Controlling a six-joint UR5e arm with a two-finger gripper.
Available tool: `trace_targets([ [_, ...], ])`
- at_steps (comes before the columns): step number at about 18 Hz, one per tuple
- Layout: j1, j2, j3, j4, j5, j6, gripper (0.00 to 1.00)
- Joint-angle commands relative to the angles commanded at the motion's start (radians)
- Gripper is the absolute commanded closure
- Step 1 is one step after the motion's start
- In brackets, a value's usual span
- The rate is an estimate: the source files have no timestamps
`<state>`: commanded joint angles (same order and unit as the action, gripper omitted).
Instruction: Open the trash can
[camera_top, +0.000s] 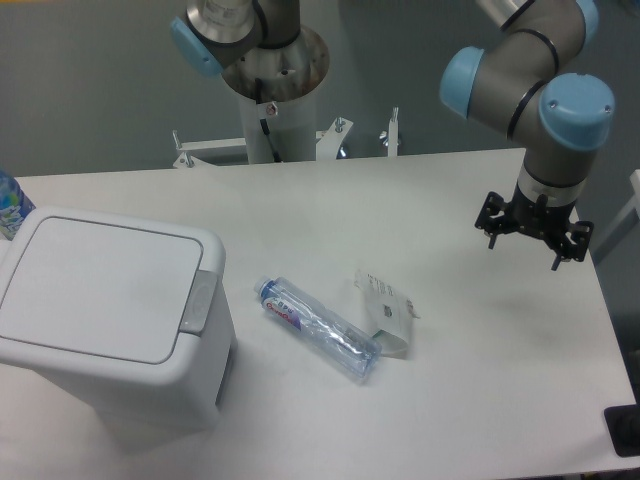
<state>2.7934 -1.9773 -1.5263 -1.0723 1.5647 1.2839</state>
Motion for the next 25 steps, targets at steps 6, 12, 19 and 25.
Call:
trace_targets([
  [6, -0.002, 0.009, -0.009, -0.002, -0.006, 0.002, 0.0],
  [12, -0.011, 0.008, -0.009, 0.0, -0.031, -0.009, 0.0],
  [19, -0.008, 0.034, -0.089, 0.09, -0.041, -0.015, 0.0],
  [25, -0.015, 0.038, -0.101, 0.104, -0.064, -0.125, 0.0],
])
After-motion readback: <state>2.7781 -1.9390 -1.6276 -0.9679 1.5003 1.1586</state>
